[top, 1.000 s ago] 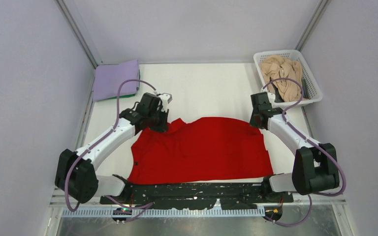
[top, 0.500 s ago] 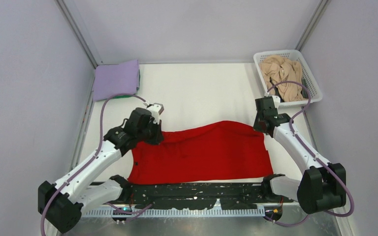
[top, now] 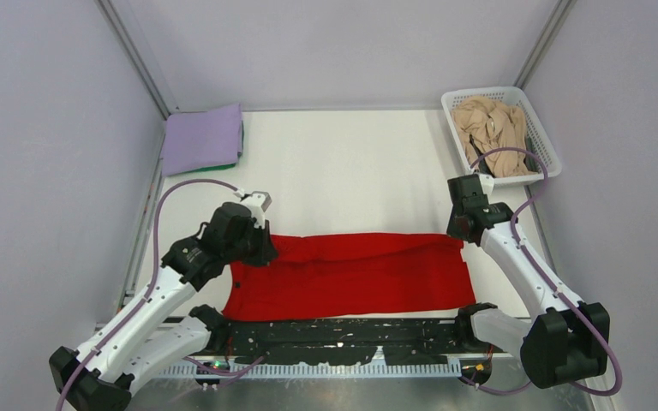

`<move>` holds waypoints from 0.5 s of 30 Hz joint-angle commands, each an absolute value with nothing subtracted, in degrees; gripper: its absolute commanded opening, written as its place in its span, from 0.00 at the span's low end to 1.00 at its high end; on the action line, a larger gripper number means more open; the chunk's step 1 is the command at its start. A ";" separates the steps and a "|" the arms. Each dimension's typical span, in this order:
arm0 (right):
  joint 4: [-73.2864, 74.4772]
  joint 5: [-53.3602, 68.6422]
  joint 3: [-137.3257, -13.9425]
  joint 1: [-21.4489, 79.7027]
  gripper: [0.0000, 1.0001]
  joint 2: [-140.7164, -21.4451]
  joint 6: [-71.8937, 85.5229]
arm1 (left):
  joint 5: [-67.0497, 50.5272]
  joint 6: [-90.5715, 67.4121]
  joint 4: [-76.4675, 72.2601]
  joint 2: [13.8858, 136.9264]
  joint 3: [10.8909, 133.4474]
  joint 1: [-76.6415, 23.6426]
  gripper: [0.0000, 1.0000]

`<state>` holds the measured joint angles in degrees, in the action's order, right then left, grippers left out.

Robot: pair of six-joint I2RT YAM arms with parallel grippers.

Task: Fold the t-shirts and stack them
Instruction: Fold the other side of the tshirt into a rectangle

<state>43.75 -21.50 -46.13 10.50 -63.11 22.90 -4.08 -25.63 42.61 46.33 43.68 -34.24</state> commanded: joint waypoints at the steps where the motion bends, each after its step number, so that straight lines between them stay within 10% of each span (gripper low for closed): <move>1: 45.08 -22.48 -45.64 10.57 0.06 -62.47 24.02 | -5.26 -29.30 46.02 44.31 42.97 -34.78 0.00; 15: 44.84 -23.87 -44.24 10.65 0.14 -65.85 25.64 | -7.11 -33.57 46.62 42.34 36.76 -34.98 0.00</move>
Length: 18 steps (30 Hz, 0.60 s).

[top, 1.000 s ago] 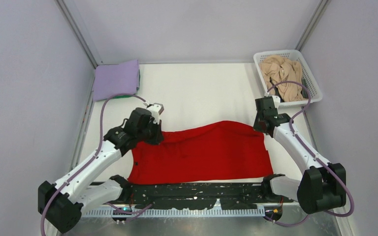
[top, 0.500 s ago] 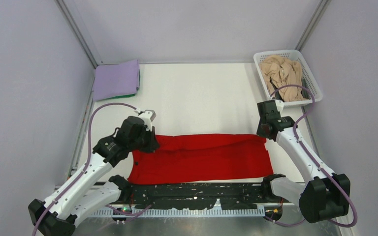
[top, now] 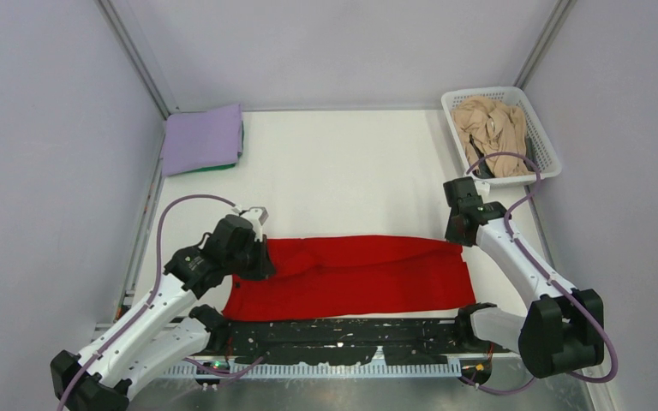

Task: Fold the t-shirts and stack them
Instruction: Fold the other side of the tshirt into a rectangle

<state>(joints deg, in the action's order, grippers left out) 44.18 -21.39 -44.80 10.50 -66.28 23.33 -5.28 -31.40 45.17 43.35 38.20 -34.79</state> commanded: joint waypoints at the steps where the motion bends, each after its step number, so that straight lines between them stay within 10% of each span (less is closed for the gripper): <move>1: 45.35 -24.28 -44.09 10.60 0.14 -65.45 25.96 | -7.47 -33.91 46.42 42.02 36.29 -34.99 0.00; 18: 31.29 -22.60 -55.70 10.63 0.09 -73.36 19.64 | -3.32 -34.21 43.07 41.44 36.48 -34.99 0.00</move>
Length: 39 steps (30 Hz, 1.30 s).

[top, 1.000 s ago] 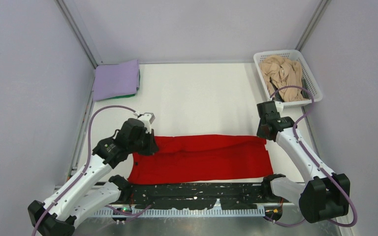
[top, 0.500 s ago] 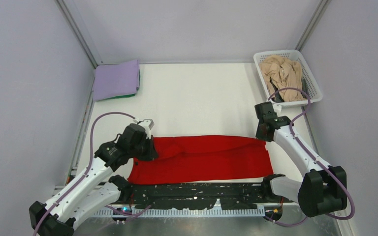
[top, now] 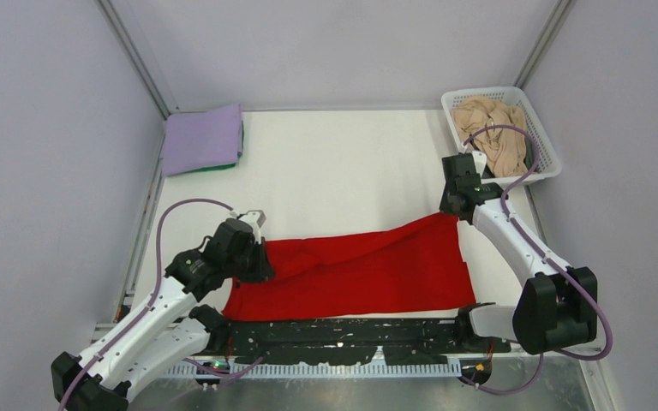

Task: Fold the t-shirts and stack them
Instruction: Fold the other side of the tshirt into a rectangle

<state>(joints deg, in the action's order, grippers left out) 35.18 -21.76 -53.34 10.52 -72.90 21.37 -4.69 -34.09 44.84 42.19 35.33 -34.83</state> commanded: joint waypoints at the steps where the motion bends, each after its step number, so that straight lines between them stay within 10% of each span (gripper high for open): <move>1: 31.16 -22.81 -55.76 10.63 0.08 -73.51 19.37 | -3.34 -34.16 43.02 41.45 36.51 -35.06 0.00; 23: 50.50 -27.58 -48.45 10.60 0.20 -70.05 27.58 | -10.96 -38.63 49.29 42.14 32.23 -35.06 0.02; 28: 57.41 -29.53 -48.47 10.63 0.59 -69.88 29.92 | -14.13 -39.46 57.02 38.16 33.10 -35.06 0.82; 30: 59.58 -30.87 -49.64 10.68 0.73 -67.87 30.84 | -16.54 -39.11 57.98 36.64 34.75 -34.99 0.99; 33: 55.58 -29.72 -50.48 10.61 0.99 -62.10 29.09 | -11.58 -38.64 55.14 35.56 37.91 -35.06 1.00; 39: 35.21 -8.46 -45.42 10.50 0.96 -57.32 25.45 | -12.58 -36.98 33.17 48.54 39.50 -34.98 1.00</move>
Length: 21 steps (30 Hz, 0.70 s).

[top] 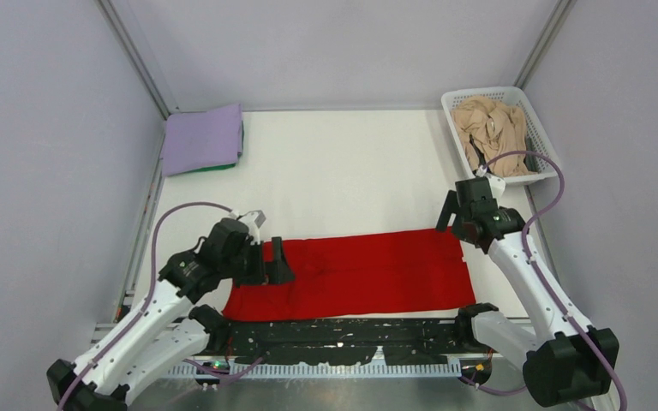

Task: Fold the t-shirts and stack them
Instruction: Fold the other side of the tshirt into a rectangle

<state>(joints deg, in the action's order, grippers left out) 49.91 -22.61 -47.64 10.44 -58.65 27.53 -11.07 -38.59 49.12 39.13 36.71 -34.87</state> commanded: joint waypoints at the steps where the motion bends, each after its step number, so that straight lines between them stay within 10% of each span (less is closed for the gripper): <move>1: 33.82 -6.74 -44.69 10.54 0.95 -57.62 24.91 | -14.25 -36.50 31.79 52.48 40.51 -34.91 1.00; 21: 30.13 -5.57 -40.21 10.55 0.95 -61.16 20.36 | -19.40 -39.10 26.22 77.00 41.62 -48.26 1.00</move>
<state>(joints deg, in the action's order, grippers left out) 33.21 -7.09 -40.71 10.46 -61.43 21.43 -21.52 -37.60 22.61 78.17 40.71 -45.12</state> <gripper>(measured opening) 0.955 0.994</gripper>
